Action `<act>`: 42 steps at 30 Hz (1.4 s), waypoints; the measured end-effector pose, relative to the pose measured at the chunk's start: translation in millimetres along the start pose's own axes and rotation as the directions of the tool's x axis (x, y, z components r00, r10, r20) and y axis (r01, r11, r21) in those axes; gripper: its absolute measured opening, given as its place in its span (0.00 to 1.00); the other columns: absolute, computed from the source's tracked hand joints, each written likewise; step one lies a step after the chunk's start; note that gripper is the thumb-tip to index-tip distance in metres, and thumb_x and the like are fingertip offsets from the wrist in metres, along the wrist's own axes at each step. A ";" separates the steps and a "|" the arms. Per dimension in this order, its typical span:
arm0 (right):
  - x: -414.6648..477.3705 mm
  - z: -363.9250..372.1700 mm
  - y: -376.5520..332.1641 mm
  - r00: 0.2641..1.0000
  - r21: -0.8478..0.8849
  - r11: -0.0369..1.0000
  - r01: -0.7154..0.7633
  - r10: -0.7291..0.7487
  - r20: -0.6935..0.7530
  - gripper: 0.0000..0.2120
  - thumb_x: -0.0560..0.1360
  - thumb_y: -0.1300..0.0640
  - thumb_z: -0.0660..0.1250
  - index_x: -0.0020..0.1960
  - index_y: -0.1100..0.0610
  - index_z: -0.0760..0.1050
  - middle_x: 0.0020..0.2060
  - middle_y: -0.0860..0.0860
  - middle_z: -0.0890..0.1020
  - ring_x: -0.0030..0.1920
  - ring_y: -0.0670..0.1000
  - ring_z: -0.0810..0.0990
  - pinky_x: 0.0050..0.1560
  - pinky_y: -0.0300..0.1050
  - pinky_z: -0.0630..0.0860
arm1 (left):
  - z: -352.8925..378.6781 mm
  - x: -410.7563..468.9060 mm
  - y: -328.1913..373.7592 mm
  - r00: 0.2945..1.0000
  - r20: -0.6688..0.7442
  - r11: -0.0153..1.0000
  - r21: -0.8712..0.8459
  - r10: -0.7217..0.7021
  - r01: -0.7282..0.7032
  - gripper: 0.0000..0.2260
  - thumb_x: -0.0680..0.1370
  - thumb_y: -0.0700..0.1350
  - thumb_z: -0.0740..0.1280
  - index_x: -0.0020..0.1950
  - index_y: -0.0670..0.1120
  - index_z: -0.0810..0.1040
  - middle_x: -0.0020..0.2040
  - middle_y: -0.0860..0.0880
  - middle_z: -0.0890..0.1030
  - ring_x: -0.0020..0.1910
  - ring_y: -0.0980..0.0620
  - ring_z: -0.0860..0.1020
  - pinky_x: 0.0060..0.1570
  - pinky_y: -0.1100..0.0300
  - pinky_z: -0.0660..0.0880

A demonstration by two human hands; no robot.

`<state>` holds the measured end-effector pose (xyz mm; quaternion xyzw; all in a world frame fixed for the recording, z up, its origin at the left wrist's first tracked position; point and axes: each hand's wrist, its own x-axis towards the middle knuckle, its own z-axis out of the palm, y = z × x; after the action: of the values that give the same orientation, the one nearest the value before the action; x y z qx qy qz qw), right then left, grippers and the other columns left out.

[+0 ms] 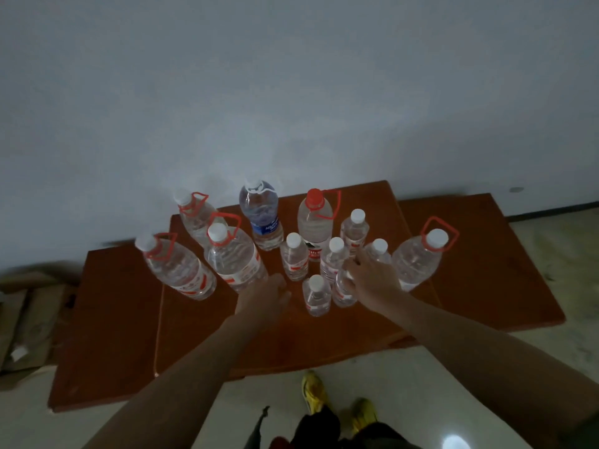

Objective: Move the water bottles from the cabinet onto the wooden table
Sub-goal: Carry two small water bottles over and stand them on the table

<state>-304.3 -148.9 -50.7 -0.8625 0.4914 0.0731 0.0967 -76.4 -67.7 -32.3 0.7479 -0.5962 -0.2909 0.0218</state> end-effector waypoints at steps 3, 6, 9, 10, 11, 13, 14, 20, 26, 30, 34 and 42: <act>-5.5 10.1 7.7 0.999 -0.003 1.000 0.006 -0.006 -0.033 0.18 0.79 0.45 0.57 0.63 0.54 0.69 0.59 0.55 0.75 0.48 0.55 0.79 0.38 0.46 0.74 | 6.1 17.4 9.8 0.995 -0.026 0.995 -0.044 0.092 -0.093 0.16 0.79 0.55 0.62 0.64 0.52 0.70 0.54 0.51 0.79 0.49 0.53 0.78 0.53 0.51 0.78; -12.1 16.3 18.3 0.999 0.048 0.998 -0.035 0.036 -0.027 0.19 0.79 0.44 0.57 0.65 0.54 0.67 0.57 0.52 0.77 0.46 0.51 0.80 0.38 0.44 0.76 | 14.8 33.3 22.4 0.991 -0.026 0.987 -0.085 0.132 -0.134 0.19 0.79 0.59 0.59 0.66 0.52 0.68 0.58 0.50 0.78 0.51 0.51 0.79 0.52 0.48 0.78; -23.3 23.0 30.1 0.994 0.097 0.990 -0.106 0.109 -0.028 0.20 0.78 0.44 0.58 0.66 0.52 0.65 0.54 0.51 0.78 0.44 0.50 0.80 0.40 0.44 0.78 | 28.6 42.4 29.0 0.982 0.016 0.982 -0.021 0.187 -0.187 0.20 0.79 0.62 0.56 0.66 0.53 0.68 0.64 0.50 0.76 0.55 0.51 0.78 0.54 0.50 0.77; -27.8 24.8 33.8 0.990 0.101 0.986 -0.132 0.135 -0.027 0.19 0.78 0.44 0.58 0.65 0.51 0.64 0.53 0.50 0.78 0.44 0.50 0.80 0.40 0.44 0.78 | 32.3 44.1 30.8 0.976 0.023 0.976 0.011 0.215 -0.216 0.19 0.79 0.62 0.56 0.64 0.54 0.68 0.62 0.51 0.76 0.53 0.51 0.78 0.52 0.52 0.77; -31.5 26.2 37.5 0.987 0.106 0.983 -0.152 0.156 -0.030 0.18 0.78 0.43 0.58 0.65 0.50 0.64 0.52 0.49 0.78 0.45 0.49 0.80 0.41 0.44 0.79 | 35.2 45.4 32.7 0.970 0.029 0.969 0.047 0.243 -0.244 0.18 0.79 0.63 0.56 0.62 0.54 0.68 0.60 0.51 0.76 0.51 0.52 0.77 0.49 0.53 0.77; -36.2 27.7 44.9 0.982 0.129 0.974 -0.185 0.190 -0.022 0.19 0.78 0.43 0.59 0.65 0.49 0.63 0.51 0.48 0.78 0.45 0.48 0.79 0.41 0.42 0.78 | 40.6 47.6 34.9 0.959 0.026 0.952 0.112 0.282 -0.283 0.17 0.79 0.62 0.57 0.62 0.54 0.68 0.59 0.51 0.76 0.51 0.52 0.77 0.48 0.55 0.77; -37.1 28.0 46.8 0.980 0.136 0.971 -0.194 0.199 -0.018 0.18 0.78 0.43 0.60 0.65 0.49 0.63 0.51 0.48 0.78 0.44 0.48 0.79 0.40 0.42 0.78 | 42.5 48.0 35.2 0.958 0.015 0.949 0.133 0.287 -0.286 0.17 0.79 0.61 0.58 0.63 0.54 0.67 0.60 0.50 0.76 0.52 0.51 0.78 0.48 0.55 0.77; -25.5 26.6 46.5 0.993 0.141 0.984 -0.106 0.112 -0.036 0.19 0.77 0.41 0.61 0.62 0.51 0.65 0.52 0.49 0.79 0.43 0.49 0.81 0.40 0.43 0.77 | 53.6 38.6 40.2 0.974 -0.121 0.978 0.105 0.191 -0.179 0.18 0.79 0.59 0.60 0.63 0.50 0.68 0.55 0.49 0.81 0.47 0.51 0.81 0.46 0.55 0.78; -13.4 17.4 41.8 0.999 0.098 0.994 0.041 -0.041 -0.008 0.19 0.79 0.41 0.58 0.62 0.52 0.66 0.54 0.50 0.78 0.44 0.52 0.80 0.40 0.46 0.74 | 49.8 0.8 25.3 0.984 -0.152 0.995 0.021 -0.090 0.095 0.16 0.78 0.58 0.63 0.57 0.49 0.68 0.50 0.46 0.82 0.47 0.45 0.81 0.48 0.50 0.78; -5.8 4.9 38.4 0.971 0.031 0.971 0.237 -0.238 0.018 0.20 0.79 0.41 0.56 0.63 0.53 0.64 0.50 0.52 0.80 0.43 0.55 0.81 0.41 0.50 0.78 | 52.0 -44.8 15.0 0.937 -0.229 0.964 -0.033 -0.263 0.263 0.18 0.78 0.60 0.61 0.58 0.48 0.68 0.49 0.45 0.82 0.46 0.43 0.81 0.45 0.53 0.76; -7.7 -4.6 3.7 0.888 0.012 0.888 0.459 -0.460 0.025 0.18 0.78 0.41 0.56 0.58 0.53 0.68 0.47 0.50 0.80 0.41 0.52 0.80 0.39 0.45 0.74 | 52.9 -113.8 1.2 0.842 -0.288 0.890 -0.139 -0.456 0.434 0.17 0.77 0.62 0.61 0.53 0.48 0.67 0.45 0.46 0.81 0.44 0.43 0.81 0.44 0.52 0.75; -53.6 -17.2 -152.9 0.526 0.002 0.527 0.850 -0.849 0.048 0.17 0.76 0.39 0.58 0.53 0.53 0.70 0.47 0.51 0.82 0.42 0.55 0.82 0.37 0.44 0.68 | 81.7 -295.5 -49.6 0.516 -0.349 0.623 -0.478 -0.782 0.620 0.14 0.77 0.58 0.65 0.53 0.49 0.69 0.45 0.45 0.81 0.45 0.42 0.80 0.45 0.50 0.76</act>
<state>-199.2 -32.2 -7.6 -0.9917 0.0071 0.0406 0.1214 -105.8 239.6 1.9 0.9617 -0.1572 -0.1419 0.1739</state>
